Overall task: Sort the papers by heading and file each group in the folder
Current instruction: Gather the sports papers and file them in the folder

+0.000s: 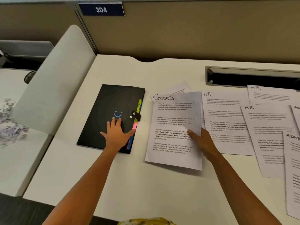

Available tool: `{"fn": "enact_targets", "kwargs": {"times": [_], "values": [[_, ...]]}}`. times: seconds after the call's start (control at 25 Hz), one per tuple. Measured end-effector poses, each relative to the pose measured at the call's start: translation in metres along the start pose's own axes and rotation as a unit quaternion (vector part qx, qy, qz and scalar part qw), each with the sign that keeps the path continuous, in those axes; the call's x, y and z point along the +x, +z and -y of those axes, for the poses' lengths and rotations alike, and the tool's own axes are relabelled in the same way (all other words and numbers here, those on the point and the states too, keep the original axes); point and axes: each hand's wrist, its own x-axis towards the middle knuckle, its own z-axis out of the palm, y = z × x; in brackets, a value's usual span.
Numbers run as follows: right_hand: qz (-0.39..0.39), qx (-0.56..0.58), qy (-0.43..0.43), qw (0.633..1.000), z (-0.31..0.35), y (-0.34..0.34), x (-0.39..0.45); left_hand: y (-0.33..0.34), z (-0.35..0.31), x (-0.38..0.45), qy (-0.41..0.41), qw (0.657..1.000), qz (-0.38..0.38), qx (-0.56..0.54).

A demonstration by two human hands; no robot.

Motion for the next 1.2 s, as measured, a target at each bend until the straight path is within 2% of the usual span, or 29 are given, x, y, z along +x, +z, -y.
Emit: {"fn": "enact_targets", "kwargs": {"times": [0.2,0.48,0.68,0.8,0.92,1.2], "values": [[-0.003,0.009,0.011,1.000,-0.001,0.007,-0.001,-0.019,0.000,0.003,0.021,0.999,-0.005,-0.050],[-0.001,0.014,0.017,1.000,-0.001,0.006,-0.002,-0.029,-0.024,-0.009,0.101,0.989,0.018,0.103],[-0.013,-0.039,0.016,0.999,0.000,-0.004,-0.001,-0.041,-0.002,-0.009,0.054,0.997,-0.019,-0.053],[-0.027,-0.073,0.014,0.997,-0.001,-0.002,-0.001,-0.056,0.011,-0.020,0.112,0.982,-0.084,-0.125],[-0.041,-0.098,0.010,0.994,0.000,0.004,-0.002,-0.061,0.015,-0.028,0.175,0.970,-0.075,-0.149],[-0.031,-0.126,0.000,0.992,0.000,0.025,-0.011,-0.057,0.003,-0.030,0.095,0.989,-0.080,-0.079]]}}
